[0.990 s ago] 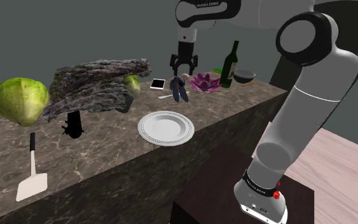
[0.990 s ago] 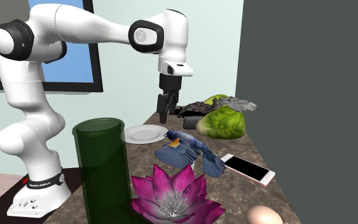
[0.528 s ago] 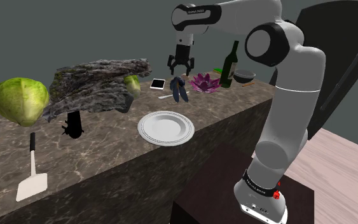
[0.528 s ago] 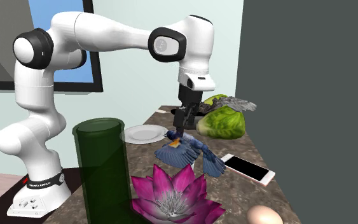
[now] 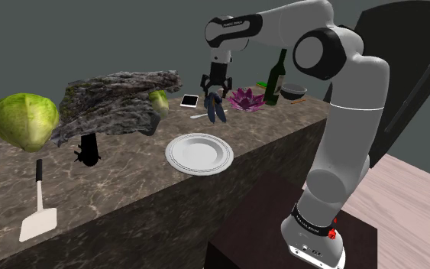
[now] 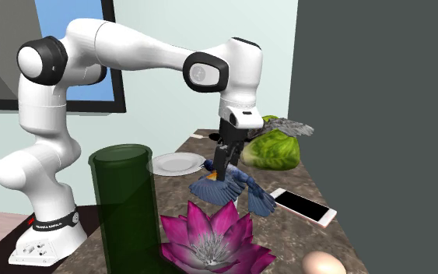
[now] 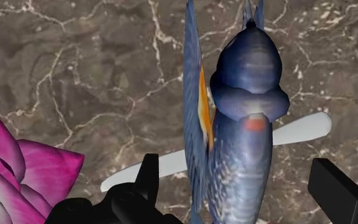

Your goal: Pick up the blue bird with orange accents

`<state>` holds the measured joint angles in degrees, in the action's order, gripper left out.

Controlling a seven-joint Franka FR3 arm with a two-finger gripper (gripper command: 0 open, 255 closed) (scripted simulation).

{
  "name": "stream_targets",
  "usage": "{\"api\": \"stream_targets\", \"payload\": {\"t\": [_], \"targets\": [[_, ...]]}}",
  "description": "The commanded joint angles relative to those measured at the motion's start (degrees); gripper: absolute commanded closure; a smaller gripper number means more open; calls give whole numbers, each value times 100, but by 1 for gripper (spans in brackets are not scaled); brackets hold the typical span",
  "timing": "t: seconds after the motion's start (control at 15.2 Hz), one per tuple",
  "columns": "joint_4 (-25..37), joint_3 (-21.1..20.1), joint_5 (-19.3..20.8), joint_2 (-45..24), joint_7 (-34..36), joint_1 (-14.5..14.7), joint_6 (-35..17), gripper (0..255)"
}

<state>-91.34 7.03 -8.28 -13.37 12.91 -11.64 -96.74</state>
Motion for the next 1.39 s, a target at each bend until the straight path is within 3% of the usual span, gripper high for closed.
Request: {"api": "stream_targets", "payload": {"t": [0.0,0.59,1.32], "targets": [[-24,2,0,4,-6,-2,-23,255],[-19,0,0,1,-3,0,-21,255],[871,9,4,-31,86,-27,833,255]]}}
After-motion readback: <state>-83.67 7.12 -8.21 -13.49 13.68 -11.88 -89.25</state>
